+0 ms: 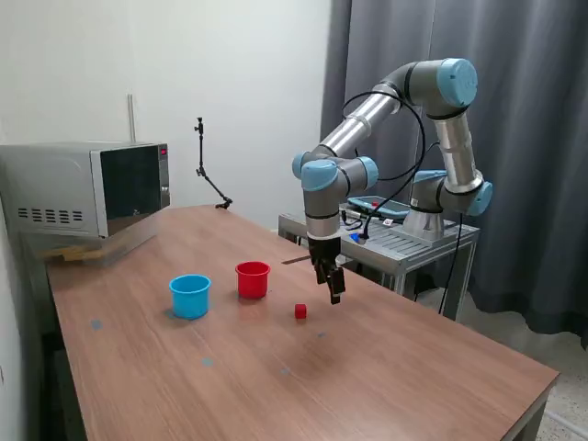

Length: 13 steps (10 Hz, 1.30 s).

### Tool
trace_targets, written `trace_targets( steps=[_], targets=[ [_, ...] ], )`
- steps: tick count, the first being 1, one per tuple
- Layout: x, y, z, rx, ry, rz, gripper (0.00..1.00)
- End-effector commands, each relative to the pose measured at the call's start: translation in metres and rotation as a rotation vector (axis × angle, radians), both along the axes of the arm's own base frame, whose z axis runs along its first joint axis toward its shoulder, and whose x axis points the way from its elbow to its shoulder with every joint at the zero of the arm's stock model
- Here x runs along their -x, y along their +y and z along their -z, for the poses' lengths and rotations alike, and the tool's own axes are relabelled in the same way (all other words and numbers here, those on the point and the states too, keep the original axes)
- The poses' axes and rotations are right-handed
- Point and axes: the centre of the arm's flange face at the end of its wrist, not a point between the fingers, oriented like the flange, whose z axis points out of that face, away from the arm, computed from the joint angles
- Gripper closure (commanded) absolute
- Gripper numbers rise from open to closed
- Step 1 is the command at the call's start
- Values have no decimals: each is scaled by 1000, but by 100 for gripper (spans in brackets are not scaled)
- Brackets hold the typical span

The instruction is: Place red objects in the red bin, and blue objects in the blue bin.

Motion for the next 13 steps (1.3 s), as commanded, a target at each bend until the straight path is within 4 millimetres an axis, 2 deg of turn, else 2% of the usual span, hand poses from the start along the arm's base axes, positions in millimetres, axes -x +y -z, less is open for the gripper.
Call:
trace_targets(
  steps=[1, 4, 6, 9, 13],
  targets=[
    [2, 3, 2, 10, 55, -64, 0],
    [12, 8, -5, 16, 114, -139, 0],
    [14, 20, 1, 18, 107, -132, 0],
    [15, 27, 17, 26, 90, -163, 0],
    [22, 34, 15, 24, 105, -151, 0]
  ],
)
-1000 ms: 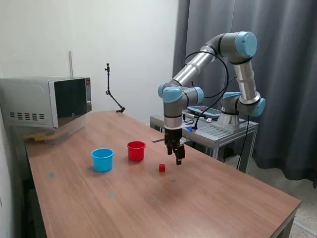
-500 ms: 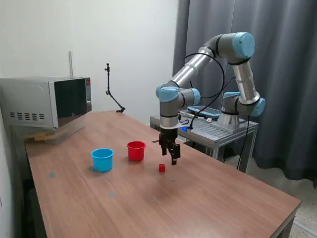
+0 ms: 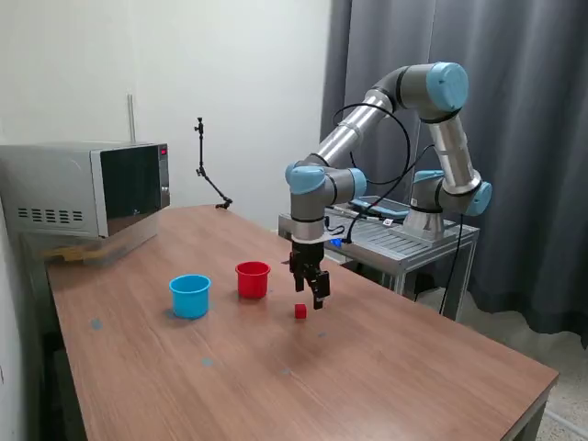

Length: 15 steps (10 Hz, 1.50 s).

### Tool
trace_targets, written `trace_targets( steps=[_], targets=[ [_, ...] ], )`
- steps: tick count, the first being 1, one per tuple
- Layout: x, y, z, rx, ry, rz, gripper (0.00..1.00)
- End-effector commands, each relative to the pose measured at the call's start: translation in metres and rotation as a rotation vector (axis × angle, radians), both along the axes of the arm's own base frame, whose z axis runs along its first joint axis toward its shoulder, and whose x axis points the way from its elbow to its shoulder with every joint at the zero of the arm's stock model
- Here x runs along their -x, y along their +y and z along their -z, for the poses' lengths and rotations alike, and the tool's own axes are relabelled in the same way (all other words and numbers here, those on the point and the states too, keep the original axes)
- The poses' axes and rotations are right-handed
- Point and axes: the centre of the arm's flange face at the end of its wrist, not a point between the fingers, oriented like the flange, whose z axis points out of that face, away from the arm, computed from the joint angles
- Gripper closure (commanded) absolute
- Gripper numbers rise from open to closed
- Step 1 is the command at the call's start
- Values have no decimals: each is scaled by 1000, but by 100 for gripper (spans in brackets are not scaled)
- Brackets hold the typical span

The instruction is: Place red objects in the red bin, and blue objects in the blue bin.

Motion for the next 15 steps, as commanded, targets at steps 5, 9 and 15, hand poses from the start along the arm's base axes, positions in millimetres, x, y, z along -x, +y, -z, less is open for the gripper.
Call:
trace_targets(
  steps=[5, 9, 15],
  targets=[
    [21, -2, 21, -13, -15, 134, 0],
    [15, -2, 33, -20, -45, 170, 0],
    [15, 6, 37, -23, -51, 183, 0]
  ],
)
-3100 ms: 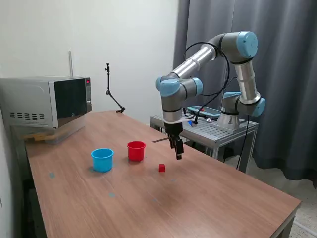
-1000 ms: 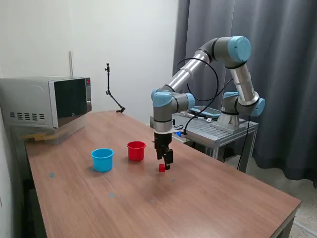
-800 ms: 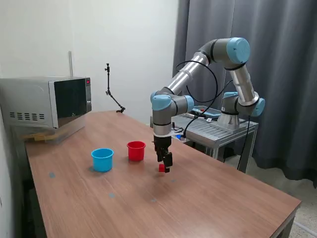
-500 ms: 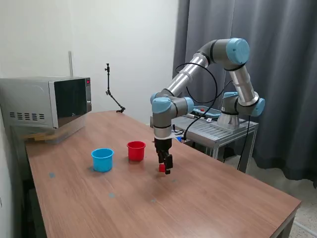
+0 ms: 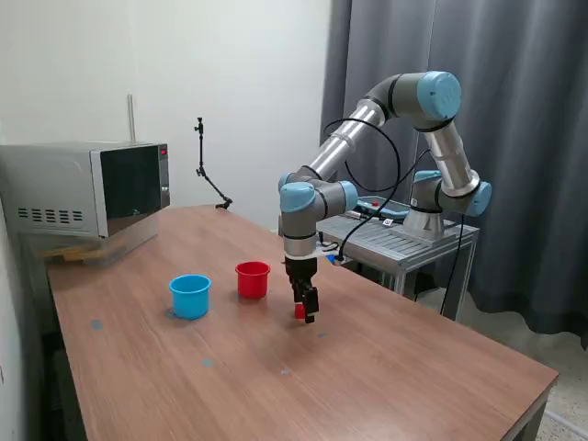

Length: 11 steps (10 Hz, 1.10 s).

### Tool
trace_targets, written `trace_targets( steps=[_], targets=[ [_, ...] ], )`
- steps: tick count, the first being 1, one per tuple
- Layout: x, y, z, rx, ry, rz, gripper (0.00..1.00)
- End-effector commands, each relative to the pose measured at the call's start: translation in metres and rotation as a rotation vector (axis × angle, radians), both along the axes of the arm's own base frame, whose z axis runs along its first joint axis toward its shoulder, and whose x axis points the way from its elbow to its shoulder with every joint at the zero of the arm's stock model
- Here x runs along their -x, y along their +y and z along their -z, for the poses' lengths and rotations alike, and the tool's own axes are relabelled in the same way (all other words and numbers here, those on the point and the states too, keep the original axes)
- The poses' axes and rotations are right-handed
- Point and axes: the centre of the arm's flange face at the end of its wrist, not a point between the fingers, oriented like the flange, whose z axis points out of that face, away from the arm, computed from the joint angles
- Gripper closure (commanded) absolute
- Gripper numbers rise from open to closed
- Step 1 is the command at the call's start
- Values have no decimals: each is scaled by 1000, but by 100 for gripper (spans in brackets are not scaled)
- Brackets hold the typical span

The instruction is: Place red objects in the red bin, and blue objects in the blue bin.

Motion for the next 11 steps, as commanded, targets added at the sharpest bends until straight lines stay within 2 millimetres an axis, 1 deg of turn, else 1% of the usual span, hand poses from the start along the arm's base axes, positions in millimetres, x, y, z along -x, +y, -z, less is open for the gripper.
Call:
trace_targets(
  steps=[1, 4, 5, 11],
  targets=[
    [0, 2, 1, 0, -1, 3, 0],
    [0, 1, 1, 0, 1, 2, 0],
    [1, 1, -1, -1, 4, 2, 100],
    [1, 1, -9, -3, 16, 0, 100]
  ],
)
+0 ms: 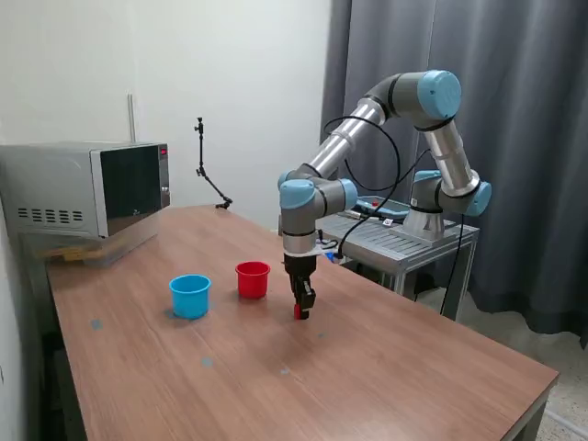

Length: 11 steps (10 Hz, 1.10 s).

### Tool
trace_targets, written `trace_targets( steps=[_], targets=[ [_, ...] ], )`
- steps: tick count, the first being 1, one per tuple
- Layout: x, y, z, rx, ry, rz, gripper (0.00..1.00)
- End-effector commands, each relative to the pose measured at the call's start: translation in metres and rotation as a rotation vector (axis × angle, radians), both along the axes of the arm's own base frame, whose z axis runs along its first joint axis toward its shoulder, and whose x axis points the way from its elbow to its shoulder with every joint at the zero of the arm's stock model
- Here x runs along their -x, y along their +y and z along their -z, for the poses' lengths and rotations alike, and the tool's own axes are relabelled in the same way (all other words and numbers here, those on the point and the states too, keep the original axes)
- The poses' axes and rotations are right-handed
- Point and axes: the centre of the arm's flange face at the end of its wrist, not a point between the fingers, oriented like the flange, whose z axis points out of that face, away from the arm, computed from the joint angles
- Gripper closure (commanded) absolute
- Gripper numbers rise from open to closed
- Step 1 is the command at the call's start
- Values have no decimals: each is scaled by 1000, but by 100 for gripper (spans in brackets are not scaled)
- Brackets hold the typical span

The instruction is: Place red objects in the red bin, and blue objects in the blue bin.

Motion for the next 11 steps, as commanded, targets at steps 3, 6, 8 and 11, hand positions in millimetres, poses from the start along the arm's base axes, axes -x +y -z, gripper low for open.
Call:
trace_targets(
  steps=[3, 6, 8, 11],
  targets=[
    [0, 0, -15, -4, 22, -2, 100],
    [7, 15, -66, -23, 96, 7, 100],
    [13, 43, -102, -82, 137, 37, 100],
    [15, 82, -121, -125, 137, 86, 100]
  ],
)
